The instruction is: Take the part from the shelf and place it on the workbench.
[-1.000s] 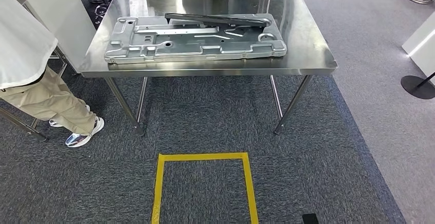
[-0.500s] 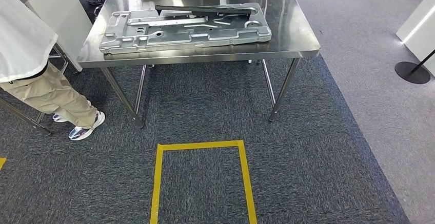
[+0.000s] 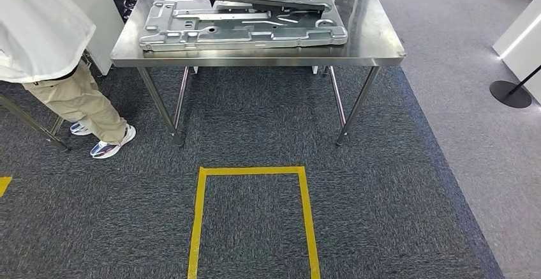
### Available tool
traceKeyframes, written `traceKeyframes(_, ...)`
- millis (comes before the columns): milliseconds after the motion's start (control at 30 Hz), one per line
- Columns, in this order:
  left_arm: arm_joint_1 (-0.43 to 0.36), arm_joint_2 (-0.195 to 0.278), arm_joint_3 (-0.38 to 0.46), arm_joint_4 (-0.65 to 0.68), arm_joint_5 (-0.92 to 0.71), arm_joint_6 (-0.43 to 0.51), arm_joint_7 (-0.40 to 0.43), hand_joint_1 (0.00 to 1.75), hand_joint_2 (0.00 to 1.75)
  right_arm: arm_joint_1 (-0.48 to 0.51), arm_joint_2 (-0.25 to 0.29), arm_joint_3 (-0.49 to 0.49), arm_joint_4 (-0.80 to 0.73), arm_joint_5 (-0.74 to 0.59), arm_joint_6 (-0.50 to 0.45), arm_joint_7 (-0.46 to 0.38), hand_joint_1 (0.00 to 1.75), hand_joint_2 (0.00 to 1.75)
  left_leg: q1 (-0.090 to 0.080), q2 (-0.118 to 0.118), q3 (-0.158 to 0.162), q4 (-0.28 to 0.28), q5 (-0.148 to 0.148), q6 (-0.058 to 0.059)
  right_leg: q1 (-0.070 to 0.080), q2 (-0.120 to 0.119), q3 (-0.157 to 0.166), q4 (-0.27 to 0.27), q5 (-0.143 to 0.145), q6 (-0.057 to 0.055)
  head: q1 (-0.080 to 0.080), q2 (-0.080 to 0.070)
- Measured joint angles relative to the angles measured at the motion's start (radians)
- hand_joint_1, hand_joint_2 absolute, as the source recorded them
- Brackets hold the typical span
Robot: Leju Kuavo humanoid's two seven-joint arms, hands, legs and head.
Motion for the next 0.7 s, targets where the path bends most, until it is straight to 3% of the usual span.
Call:
traceKeyframes(33,0.001,0.0,0.0,0.0,0.0,0.0,0.0,0.0,0.0,0.0,0.0,-0.002,0.0,0.0,0.0,0.0,0.0,1.75,-0.001,0.0,-0.006,0.003,0.003,0.0,-0.002,0.0,-0.017,0.052,-0.02,0.003,0.0,0.0)
traceKeyframes(67,0.003,0.0,0.0,0.0,0.0,0.0,0.001,0.0,0.0,0.001,0.0,-0.003,0.0,-0.001,0.001,0.0,0.0,1.75,-0.001,0.0,-0.011,0.005,0.004,-0.001,-0.003,0.0,-0.016,0.066,-0.02,0.005,0.0,0.0)
traceKeyframes(100,0.003,-0.001,0.0,0.0,0.0,-0.001,0.001,0.0,0.0,0.001,0.0,-0.004,0.001,-0.004,0.003,0.001,0.0,1.75,-0.001,0.0,-0.013,0.008,0.005,-0.002,-0.005,0.0,0.009,0.035,0.0,0.005,0.0,0.0)
traceKeyframes(200,0.002,-0.001,0.0,0.0,0.0,-0.004,0.0,0.0,0.0,0.0,0.0,-0.015,0.001,-0.019,0.01,0.006,0.0,1.75,-0.007,-0.001,-0.014,0.019,0.001,-0.006,-0.01,0.0,0.131,-0.178,0.079,0.001,0.001,0.0)
traceKeyframes(233,0.001,-0.001,0.0,0.0,0.0,-0.006,0.0,0.0,0.0,-0.001,0.001,-0.02,0.002,-0.023,0.012,0.009,0.0,1.75,-0.012,-0.001,-0.016,0.024,-0.001,-0.008,-0.012,0.001,0.15,-0.218,0.088,-0.003,0.0,0.0)
traceKeyframes(300,0.001,0.001,0.0,0.0,0.0,-0.007,-0.001,0.0,0.0,-0.002,0.001,-0.027,0.003,-0.025,0.016,0.012,0.0,1.75,-0.018,-0.002,-0.022,0.029,-0.002,-0.009,-0.012,0.002,0.154,-0.234,0.089,-0.01,-0.004,0.0)
traceKeyframes(433,0.001,0.0,0.0,0.0,0.0,-0.012,-0.002,0.0,1.75,-0.002,0.001,-0.034,0.003,-0.026,0.015,0.018,0.0,1.75,-0.013,-0.002,-0.023,0.027,0.0,-0.015,-0.005,0.001,0.151,-0.234,0.087,-0.016,-0.007,0.0)
traceKeyframes(700,0.001,-0.003,0.0,0.0,0.0,-0.008,0.013,0.0,1.75,-0.002,0.001,-0.052,0.004,-0.032,0.026,-0.006,0.0,1.75,-0.009,-0.002,-0.024,0.026,0.002,-0.022,-0.001,0.001,0.151,-0.232,0.088,-0.021,-0.006,0.0)
